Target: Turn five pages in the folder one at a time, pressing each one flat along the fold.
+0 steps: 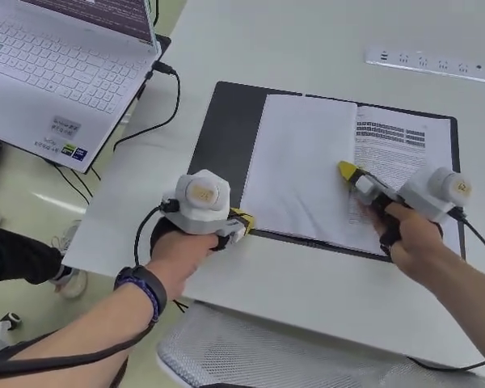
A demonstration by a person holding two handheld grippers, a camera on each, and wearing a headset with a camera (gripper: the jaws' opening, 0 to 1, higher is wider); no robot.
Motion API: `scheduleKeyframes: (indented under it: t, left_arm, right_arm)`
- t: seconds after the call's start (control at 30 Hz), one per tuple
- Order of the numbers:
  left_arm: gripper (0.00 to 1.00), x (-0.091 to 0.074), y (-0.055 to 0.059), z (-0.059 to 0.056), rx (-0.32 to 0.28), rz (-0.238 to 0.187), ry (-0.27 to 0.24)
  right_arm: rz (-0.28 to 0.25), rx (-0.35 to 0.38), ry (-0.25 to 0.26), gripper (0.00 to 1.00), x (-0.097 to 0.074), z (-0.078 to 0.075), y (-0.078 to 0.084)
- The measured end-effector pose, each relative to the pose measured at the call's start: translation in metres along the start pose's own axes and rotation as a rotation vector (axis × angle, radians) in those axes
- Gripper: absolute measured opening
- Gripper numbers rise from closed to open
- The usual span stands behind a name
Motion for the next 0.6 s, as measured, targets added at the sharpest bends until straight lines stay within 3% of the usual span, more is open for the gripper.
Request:
scheduleKeyframes:
  t: [0.6]
  left_arm:
    - [0.0, 0.0, 0.001, 0.001, 0.005, -0.001, 0.0]
  right_arm:
    - [0.065, -0.032, -0.043, 0.0, -0.029, 0.011, 0.037]
Point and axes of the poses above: the centre of the closed fingertips' face, and the gripper's own axes: x roughly forward along the fingers, z roughly to its left, y roughly out of its underside, the point moved 8 cm from there along -x, roughly backward along the fingers, and after that the axes turned 5 degrees about z, right-handed, at the moved point
